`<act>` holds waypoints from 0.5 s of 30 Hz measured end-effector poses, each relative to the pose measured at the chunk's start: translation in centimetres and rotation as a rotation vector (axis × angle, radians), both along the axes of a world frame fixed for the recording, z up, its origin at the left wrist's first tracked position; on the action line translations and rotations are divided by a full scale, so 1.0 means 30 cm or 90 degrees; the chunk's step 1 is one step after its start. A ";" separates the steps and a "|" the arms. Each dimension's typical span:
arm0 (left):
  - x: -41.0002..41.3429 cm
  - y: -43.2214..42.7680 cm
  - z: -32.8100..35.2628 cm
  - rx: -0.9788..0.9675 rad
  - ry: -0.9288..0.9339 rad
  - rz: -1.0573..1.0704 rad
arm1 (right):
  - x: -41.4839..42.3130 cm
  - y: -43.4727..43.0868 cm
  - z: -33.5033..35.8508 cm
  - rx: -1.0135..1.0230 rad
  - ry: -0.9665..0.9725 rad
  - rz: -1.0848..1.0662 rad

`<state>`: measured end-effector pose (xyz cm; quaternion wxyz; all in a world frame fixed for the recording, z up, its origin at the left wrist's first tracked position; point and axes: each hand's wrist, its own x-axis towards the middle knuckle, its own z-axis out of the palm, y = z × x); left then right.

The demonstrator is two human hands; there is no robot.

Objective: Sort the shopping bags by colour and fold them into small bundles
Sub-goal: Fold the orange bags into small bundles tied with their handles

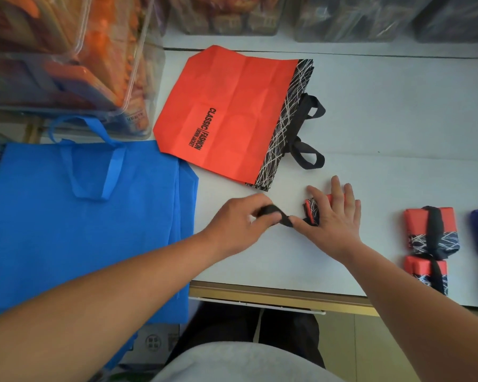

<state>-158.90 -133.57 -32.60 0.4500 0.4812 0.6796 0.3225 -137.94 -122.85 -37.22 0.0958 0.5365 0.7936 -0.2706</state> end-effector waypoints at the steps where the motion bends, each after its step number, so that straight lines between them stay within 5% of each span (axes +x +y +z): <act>1: 0.020 0.011 0.000 -0.028 -0.061 0.092 | 0.000 0.003 0.002 -0.010 0.007 -0.007; 7: 0.150 0.070 -0.066 -0.199 -0.056 0.364 | -0.005 -0.023 0.006 0.029 0.036 -0.025; 15: 0.138 0.092 -0.009 -0.071 -0.140 0.336 | -0.030 -0.038 0.000 0.028 0.020 -0.068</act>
